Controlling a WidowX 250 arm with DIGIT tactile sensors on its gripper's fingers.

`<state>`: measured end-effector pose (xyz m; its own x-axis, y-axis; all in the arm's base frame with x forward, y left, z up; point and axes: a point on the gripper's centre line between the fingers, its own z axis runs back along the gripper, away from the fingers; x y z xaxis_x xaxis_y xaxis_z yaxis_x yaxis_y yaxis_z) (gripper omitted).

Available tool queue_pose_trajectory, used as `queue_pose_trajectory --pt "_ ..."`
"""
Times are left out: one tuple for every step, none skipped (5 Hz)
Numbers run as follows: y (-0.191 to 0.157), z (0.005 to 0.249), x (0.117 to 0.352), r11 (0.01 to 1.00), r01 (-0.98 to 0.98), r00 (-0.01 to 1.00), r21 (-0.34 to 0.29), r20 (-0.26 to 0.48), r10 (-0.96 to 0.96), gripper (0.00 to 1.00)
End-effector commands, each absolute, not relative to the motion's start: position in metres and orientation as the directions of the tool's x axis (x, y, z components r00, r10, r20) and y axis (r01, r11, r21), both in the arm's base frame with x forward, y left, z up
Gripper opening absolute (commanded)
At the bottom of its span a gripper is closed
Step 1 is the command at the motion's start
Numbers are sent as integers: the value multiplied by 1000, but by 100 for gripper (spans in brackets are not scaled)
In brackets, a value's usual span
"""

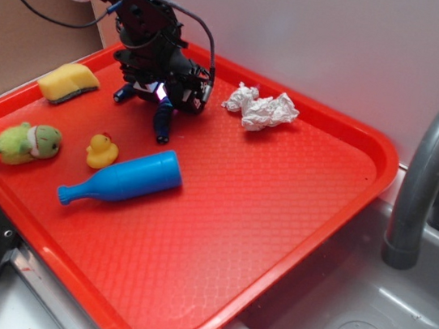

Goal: Grab the blue rope.

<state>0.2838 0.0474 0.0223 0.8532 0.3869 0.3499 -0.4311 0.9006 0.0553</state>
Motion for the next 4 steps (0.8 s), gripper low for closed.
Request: queue_pose_trajectory --pt "31 79 286 965 -190 963 180 226 148 0" --pt "31 120 286 972 -154 973 179 201 117 0" --pt "33 159 272 979 -105 978 172 197 70 0" --pt "33 189 254 989 -46 983 140 185 20 0"
